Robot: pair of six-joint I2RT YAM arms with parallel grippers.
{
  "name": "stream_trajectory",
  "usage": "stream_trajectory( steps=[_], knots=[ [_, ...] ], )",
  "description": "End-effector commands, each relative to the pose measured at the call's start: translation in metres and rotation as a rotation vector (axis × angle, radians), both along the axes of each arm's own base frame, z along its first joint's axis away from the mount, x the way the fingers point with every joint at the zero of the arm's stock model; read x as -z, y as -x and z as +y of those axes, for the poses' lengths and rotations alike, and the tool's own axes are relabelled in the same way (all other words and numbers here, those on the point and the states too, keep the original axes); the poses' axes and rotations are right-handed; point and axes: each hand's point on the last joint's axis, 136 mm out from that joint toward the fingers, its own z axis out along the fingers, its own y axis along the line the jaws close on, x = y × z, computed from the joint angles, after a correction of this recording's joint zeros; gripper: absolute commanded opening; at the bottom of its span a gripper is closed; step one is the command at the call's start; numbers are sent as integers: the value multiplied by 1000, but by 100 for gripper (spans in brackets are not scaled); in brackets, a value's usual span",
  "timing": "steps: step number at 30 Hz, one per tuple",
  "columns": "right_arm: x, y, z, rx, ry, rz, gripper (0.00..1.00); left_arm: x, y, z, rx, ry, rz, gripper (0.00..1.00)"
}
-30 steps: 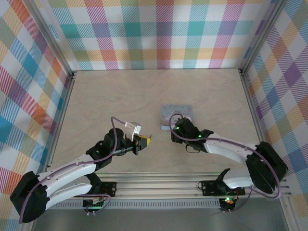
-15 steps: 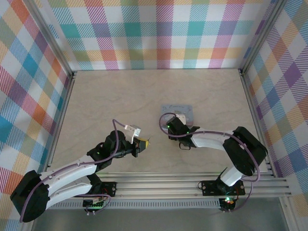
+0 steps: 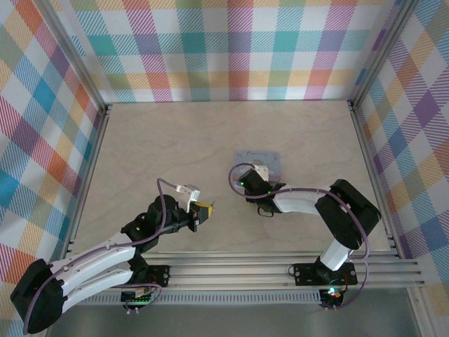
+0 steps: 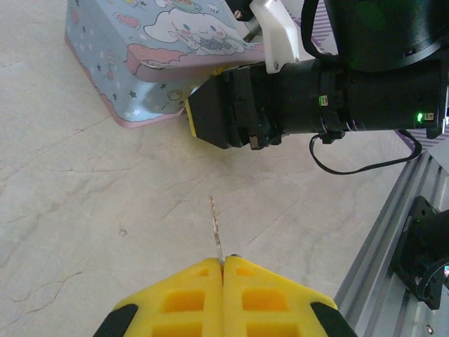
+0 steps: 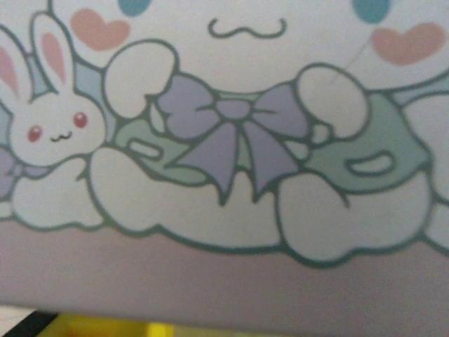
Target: Unlock the padlock with the key
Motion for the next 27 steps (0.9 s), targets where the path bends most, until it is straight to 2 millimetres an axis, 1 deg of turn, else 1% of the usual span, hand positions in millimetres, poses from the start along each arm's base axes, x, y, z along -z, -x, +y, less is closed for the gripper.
stream_trajectory(
  steps=[1,8,13,17,21,23,27],
  knots=[
    [-7,-12,2,18,-12,-59,36,5,4,2,4,-23,-7,0],
    [-2,-14,-3,12,7,-55,25,2,6,0,18,-7,-2,0],
    [-5,-12,-6,-10,19,-64,16,-2,7,-4,43,12,-15,0],
    [-12,-8,-5,-55,2,-73,7,-4,12,-11,98,30,-44,0],
    [-22,2,-1,-111,-40,-56,1,-1,16,-19,159,-3,-75,0],
    [-26,7,0,-134,-60,-38,0,-1,17,-24,186,-18,-82,0],
    [-37,17,3,-165,-109,-1,0,-2,13,-34,200,-33,-94,0]
  ],
)
